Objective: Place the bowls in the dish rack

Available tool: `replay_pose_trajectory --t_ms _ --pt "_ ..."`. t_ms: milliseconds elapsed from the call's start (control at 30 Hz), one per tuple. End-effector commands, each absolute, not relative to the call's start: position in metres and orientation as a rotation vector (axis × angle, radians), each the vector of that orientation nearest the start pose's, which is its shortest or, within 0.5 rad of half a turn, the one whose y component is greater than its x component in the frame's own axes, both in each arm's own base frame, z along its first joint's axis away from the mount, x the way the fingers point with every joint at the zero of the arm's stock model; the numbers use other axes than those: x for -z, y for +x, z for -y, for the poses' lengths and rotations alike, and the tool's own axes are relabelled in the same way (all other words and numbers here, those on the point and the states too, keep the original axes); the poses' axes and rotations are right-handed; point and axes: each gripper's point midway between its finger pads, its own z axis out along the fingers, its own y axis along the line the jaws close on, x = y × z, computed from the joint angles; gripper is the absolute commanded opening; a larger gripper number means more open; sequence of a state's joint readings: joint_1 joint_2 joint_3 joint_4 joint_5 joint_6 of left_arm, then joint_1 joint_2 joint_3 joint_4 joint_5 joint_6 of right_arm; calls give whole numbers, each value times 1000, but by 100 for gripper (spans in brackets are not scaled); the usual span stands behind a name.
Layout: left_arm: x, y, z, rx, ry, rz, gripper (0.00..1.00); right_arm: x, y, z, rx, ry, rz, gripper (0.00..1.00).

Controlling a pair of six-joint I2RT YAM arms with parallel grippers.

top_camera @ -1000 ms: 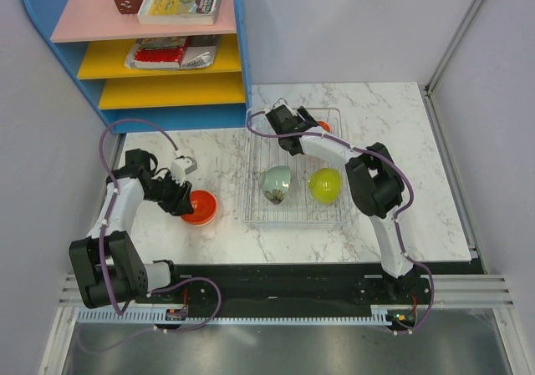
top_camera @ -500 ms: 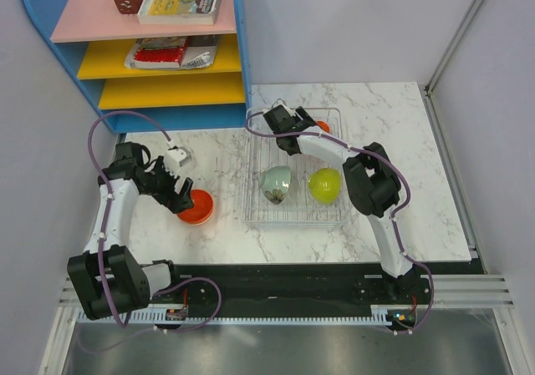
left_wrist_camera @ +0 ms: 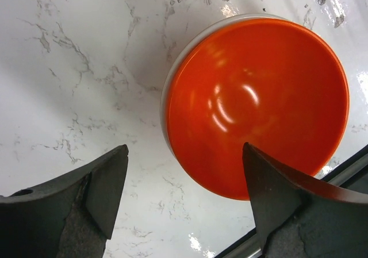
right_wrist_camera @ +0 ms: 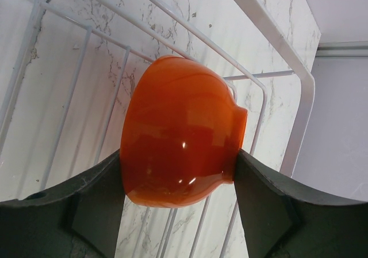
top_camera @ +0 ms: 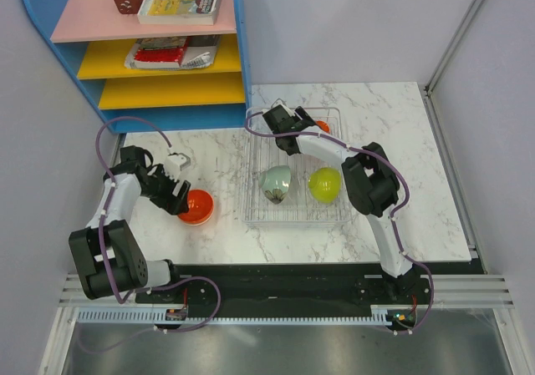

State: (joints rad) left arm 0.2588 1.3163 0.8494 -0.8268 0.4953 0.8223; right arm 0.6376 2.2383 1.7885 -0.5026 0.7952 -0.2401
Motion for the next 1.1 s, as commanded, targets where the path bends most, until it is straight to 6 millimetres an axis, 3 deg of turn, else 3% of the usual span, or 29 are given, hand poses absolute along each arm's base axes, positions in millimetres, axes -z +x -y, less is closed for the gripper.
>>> replay_pose_trajectory --t_ms 0,67,200,300,467,533,600,833,1067 --pt "-65 253 -10 368 805 -2501 79 -64 488 -208 706 -734 -2239 13" --pt "-64 253 -10 374 805 -2499 72 -62 488 -209 702 -742 -2244 18" --pt "-65 253 -8 385 806 -2493 54 -58 486 -210 685 -760 -2258 53" --pt "-64 254 -9 386 802 -2497 52 -58 485 -211 676 -763 -2263 62" --pt "-64 253 -9 383 804 -2497 42 -58 484 -212 662 -764 -2268 69" --pt "-66 254 -8 381 805 -2494 28 -60 484 -213 658 -764 -2268 71" --pt "-67 255 -8 379 803 -2490 25 -62 484 -214 655 -761 -2267 79" --pt "-72 257 -10 376 798 -2490 24 -60 483 -216 634 -768 -2279 97" --pt "-97 270 -6 383 784 -2434 22 -68 485 -220 619 -751 -2274 98"
